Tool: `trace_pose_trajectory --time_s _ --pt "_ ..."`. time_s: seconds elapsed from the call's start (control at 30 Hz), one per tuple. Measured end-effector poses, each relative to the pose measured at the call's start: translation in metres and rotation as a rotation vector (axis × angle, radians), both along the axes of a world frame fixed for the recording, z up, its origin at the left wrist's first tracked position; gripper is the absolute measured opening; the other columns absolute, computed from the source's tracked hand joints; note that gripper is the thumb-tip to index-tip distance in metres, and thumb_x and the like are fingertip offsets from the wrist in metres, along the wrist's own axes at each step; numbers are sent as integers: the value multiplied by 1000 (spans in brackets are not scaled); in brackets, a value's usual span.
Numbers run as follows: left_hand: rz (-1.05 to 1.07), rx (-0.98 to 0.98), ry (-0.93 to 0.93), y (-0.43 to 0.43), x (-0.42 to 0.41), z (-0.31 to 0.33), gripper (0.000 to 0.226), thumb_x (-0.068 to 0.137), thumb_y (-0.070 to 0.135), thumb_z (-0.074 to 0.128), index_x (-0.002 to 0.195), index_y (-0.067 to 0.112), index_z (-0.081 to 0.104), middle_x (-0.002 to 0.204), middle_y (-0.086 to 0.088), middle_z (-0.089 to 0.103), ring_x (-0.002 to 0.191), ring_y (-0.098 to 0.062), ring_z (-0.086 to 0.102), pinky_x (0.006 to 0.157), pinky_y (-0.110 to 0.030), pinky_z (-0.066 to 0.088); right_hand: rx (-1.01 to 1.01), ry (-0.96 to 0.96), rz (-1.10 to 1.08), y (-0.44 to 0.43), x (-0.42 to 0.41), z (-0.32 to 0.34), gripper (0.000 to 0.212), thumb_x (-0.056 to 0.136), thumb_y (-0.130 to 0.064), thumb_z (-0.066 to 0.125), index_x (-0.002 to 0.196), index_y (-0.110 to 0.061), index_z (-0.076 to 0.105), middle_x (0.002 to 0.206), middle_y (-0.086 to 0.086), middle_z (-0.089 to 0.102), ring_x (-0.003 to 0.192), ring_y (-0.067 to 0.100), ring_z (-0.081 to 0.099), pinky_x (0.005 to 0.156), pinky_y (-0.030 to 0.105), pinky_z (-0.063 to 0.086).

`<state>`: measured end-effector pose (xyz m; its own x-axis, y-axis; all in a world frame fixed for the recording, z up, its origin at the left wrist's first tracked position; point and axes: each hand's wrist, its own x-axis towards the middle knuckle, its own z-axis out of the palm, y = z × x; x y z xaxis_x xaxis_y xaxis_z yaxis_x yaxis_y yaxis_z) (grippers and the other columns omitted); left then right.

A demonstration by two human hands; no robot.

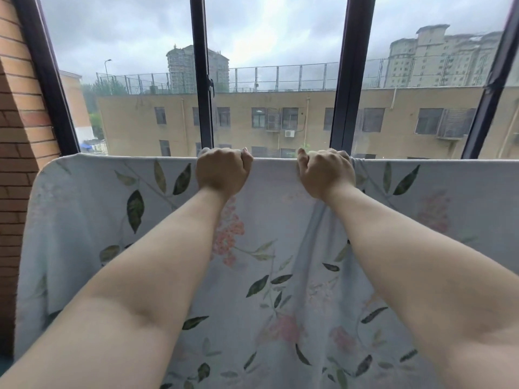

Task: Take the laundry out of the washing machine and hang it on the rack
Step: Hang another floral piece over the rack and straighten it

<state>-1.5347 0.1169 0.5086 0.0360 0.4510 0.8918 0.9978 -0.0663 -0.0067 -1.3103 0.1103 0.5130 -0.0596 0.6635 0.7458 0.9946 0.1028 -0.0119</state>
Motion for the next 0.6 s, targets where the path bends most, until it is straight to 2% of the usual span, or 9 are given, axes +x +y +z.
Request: trace_pose_trajectory --time_s 0.17,0.3,0.47,0.6 --pt "21 5 -9 5 0 0 56 95 35 32 60 12 69 55 -9 64 45 -25 45 66 -33 46 -33 35 -84 4 60 2 66 102 -43 17 90 -9 72 96 19 72 95 36 61 94 44 40" --pt "14 19 -37 8 4 1 60 95 37 28 60 10 69 56 -10 64 48 -22 37 66 -33 46 -78 105 -203 3 109 5 67 101 -43 17 96 -5 73 105 27 69 101 40 59 97 47 39" --pt "43 -28 -41 10 13 -1 62 94 38 24 60 10 67 57 -11 62 49 -24 44 70 -34 46 -80 86 -204 3 121 5 62 102 -38 20 98 -5 72 106 23 70 106 39 58 98 46 36" --pt "103 -116 -110 1 21 8 50 92 36 26 57 15 53 65 -15 65 56 -25 46 76 -38 41 -90 53 -179 6 117 8 61 102 -35 19 97 -5 72 105 22 71 105 38 58 98 46 36"
